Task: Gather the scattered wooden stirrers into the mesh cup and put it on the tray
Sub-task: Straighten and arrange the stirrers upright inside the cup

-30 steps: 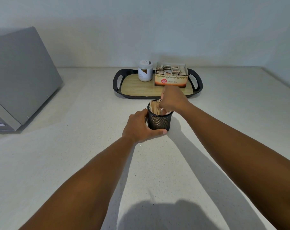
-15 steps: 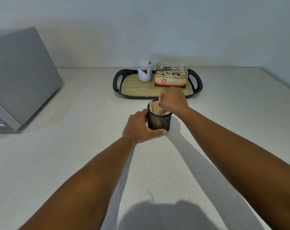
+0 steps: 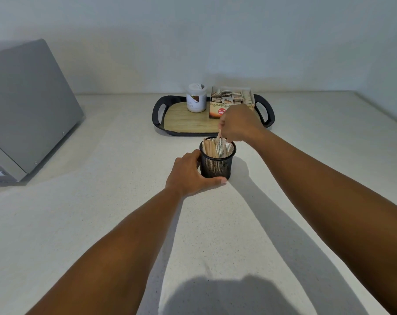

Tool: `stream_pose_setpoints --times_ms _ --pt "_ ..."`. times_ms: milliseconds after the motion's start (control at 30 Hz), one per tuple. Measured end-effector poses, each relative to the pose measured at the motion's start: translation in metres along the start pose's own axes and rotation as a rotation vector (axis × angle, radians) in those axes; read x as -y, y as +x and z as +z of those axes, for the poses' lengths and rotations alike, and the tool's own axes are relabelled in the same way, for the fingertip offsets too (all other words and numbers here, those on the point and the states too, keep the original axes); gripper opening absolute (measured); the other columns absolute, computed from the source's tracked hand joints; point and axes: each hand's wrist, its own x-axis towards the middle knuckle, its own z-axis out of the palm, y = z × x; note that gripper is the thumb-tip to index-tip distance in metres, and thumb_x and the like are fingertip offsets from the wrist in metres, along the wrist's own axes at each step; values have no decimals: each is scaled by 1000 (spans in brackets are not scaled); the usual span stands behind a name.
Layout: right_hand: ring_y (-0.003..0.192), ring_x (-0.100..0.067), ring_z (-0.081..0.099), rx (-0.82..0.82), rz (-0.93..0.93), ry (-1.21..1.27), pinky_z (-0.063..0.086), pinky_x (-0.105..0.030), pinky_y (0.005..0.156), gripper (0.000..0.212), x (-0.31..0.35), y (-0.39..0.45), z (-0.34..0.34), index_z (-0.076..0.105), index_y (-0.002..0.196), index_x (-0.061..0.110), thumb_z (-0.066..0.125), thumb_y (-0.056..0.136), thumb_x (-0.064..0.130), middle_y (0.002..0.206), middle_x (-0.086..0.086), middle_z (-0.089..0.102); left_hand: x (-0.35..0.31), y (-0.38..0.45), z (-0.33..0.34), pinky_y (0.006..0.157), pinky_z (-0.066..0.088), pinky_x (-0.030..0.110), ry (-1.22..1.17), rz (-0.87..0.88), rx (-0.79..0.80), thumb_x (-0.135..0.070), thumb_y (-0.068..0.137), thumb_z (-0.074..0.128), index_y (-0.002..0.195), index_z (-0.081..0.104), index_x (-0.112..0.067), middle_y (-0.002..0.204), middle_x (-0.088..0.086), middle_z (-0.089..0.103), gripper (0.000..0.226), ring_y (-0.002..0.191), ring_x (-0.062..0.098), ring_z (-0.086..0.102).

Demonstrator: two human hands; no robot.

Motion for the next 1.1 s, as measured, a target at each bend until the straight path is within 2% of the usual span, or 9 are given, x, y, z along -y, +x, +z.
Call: stream_pose_setpoints --times_ms 100,233,433,533,633,733,867,1000,1100 --pt "95 -22 62 12 -55 -44 52 -31 73 19 5 -2 3 71 100 10 68 82 14 99 -7 68 0 0 0 89 60 34 -2 -1 -4 -96 45 65 138 46 -34 129 -12 64 113 114 14 63" --pt "97 -22 62 30 -78 -87 56 -34 82 22 10 -7 14 71 106 10 66 84 11 105 -8 69 1 -1 0 85 61 31 -35 5 -8 -93 47 68 136 48 -35 125 -13 65 109 111 12 64" --pt "107 -25 58 -25 -121 -111 52 -36 92 22 7 -4 3 69 109 3 60 89 7 112 -11 66 0 -1 0 88 60 31 -17 1 -3 -95 46 66 138 47 -34 129 -11 64 112 114 13 62" --pt "98 -23 60 -5 -60 -145 54 -36 83 23 3 2 -3 69 105 9 70 83 17 104 -7 66 -1 -1 -1 90 59 32 -15 12 -2 -97 46 64 140 46 -34 131 -11 64 114 115 14 63" --pt "86 -22 54 164 -82 -319 49 -34 73 27 4 0 -6 63 91 14 78 77 32 83 0 56 -1 -1 -1 90 60 33 4 16 -2 -97 46 63 140 45 -34 131 -12 63 115 115 14 63" --pt "84 -20 55 278 -70 -370 53 -34 78 27 8 -6 -4 52 80 15 76 78 27 75 0 52 -1 -1 -1 90 60 34 12 7 -3 -97 47 63 141 45 -33 132 -11 63 115 116 15 63" --pt "77 -18 53 277 -53 -366 51 -31 74 19 13 -14 -1 51 74 13 68 82 14 73 -1 50 -1 -2 -1 86 61 34 -4 11 -15 -95 46 65 138 48 -33 126 -11 65 112 111 15 64" --pt "79 -19 52 186 -86 -422 43 -31 65 7 17 -16 3 56 92 12 61 86 11 74 -1 47 0 -2 0 85 61 32 -15 22 -22 -89 51 69 137 49 -32 124 -11 66 105 110 14 65" --pt "82 -20 50 100 -124 -467 40 -31 64 23 15 -13 8 61 110 12 62 87 13 88 -4 49 2 -2 0 85 62 32 -16 26 -22 -88 52 69 138 49 -31 126 -11 66 105 111 15 65"
